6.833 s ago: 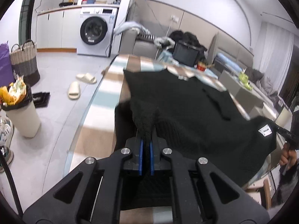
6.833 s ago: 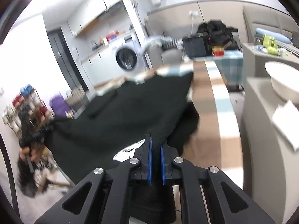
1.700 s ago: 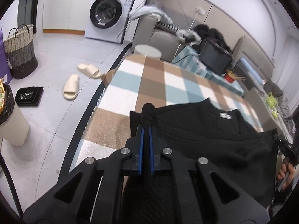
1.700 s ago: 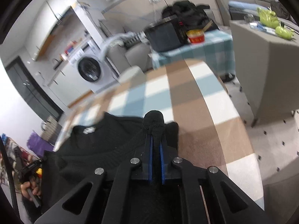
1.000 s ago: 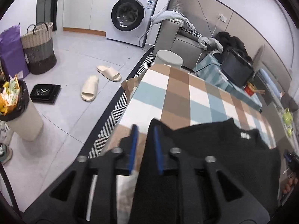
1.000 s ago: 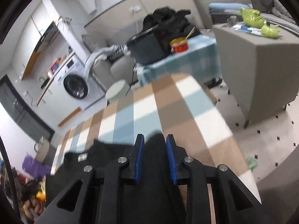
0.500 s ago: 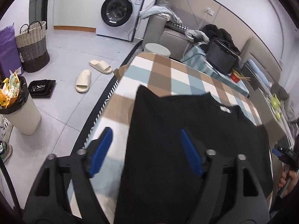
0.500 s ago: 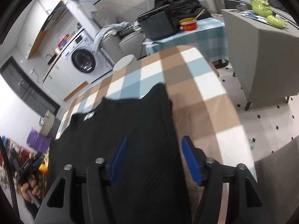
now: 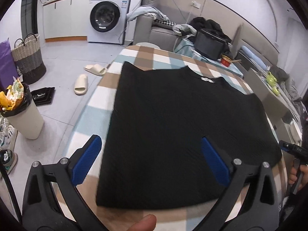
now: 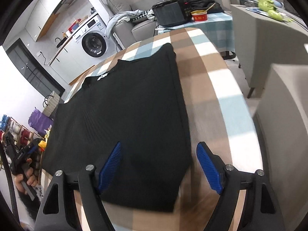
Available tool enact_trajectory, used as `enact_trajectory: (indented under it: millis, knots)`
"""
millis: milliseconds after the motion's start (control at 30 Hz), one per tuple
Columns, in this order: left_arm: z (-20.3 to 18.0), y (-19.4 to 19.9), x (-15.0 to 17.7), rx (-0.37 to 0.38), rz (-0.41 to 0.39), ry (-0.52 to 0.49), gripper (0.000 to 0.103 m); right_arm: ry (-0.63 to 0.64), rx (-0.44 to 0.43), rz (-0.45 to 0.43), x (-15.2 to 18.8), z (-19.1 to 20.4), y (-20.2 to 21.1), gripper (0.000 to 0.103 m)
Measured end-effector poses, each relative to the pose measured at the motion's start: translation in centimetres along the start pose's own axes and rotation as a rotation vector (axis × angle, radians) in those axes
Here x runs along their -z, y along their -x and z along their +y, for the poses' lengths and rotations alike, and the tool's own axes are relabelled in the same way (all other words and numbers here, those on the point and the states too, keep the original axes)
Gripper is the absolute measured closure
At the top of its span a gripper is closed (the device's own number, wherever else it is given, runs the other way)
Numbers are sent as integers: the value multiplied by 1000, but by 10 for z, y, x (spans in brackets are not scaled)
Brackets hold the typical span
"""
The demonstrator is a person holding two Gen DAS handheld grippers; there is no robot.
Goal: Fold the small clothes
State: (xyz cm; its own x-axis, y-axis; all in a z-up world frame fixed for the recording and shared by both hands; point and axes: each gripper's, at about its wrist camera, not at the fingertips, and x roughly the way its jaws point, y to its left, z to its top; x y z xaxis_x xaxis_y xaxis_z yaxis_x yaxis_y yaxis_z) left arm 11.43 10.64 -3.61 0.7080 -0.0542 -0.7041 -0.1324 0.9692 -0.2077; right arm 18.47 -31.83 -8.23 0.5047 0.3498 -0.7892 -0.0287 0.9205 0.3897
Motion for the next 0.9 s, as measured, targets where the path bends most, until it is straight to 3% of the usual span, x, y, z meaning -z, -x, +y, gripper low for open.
enact_trajectory:
  millis: [133,400,500,567,633,767,900]
  knots:
    - [-5,14,11,7,-5,30,1,-33,-50,20,21,-3,5,28]
    - [-5,14,15,21,19,7,1,8,-90,8,33,8,12,28]
    - [-3,8,16,7,37,-5,1,-4,-59,21,33,5,3,45]
    - [0,3,15,11,47,-2,1,-5,-34,11,33,3,0,78]
    - [1,-2,14,18,55,7,1,22,-32,3,32,7,3,87]
    - [4,-10,12,6,68,-1,1,109,-35,-31,32,25,23,91]
    - [5,-15,12,3,75,-10,1,135,114,44,35,22,9,85]
